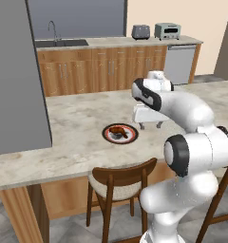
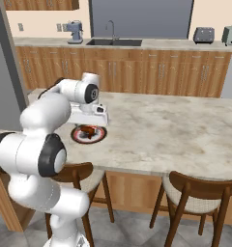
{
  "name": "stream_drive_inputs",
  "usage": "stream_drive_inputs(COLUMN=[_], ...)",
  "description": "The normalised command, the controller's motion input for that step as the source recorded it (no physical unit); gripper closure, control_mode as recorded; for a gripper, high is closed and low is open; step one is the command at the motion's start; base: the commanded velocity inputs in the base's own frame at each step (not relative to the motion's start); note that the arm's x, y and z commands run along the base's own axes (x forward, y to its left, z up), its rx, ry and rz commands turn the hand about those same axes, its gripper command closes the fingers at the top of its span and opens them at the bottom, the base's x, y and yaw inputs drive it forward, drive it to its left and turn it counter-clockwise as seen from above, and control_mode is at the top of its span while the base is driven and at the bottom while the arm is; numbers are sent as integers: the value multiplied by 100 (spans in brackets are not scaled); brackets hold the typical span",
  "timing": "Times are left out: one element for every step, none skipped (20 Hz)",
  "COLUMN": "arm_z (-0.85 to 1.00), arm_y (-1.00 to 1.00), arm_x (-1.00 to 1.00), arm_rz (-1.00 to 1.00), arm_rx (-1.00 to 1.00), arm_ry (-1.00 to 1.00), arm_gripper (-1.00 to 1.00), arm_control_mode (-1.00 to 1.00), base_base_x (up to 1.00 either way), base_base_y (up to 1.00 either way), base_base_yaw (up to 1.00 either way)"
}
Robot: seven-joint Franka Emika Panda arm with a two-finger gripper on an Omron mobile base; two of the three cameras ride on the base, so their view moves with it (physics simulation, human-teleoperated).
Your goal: Take the chicken drumstick from the fridge and place it on the digital scale on the counter by the fridge. Wait a few seconds for a reading, then move it to the plate on the dining counter.
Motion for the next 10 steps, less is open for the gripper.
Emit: stream_drive_inputs(arm_z=[68,69,72,73,73,74,74,74,74,74], arm_y=[0,0,0,0,0,0,0,0,0,0], arm_x=[-100,-100,-100,-100,-100,-100,-100,-100,-100,-100], arm_rz=[3,3,3,2,0,0,0,0,0,0], arm_rx=[0,0,0,0,0,0,0,0,0,0], arm_ry=[-18,-17,-17,-17,-16,-17,-18,-18,-18,-18], arm_gripper=[-100,-100,-100,-100,-100,-100,-100,-100,-100,-100], arm_control_mode=[-100,-100,-100,-100,-100,-100,-100,-100,-100,-100], base_base_x=[0,0,0,0,0,0,0,0,0,0], base_base_y=[0,0,0,0,0,0,0,0,0,0], base_base_yaw=[0,0,0,0,0,0,0,0,0,0])
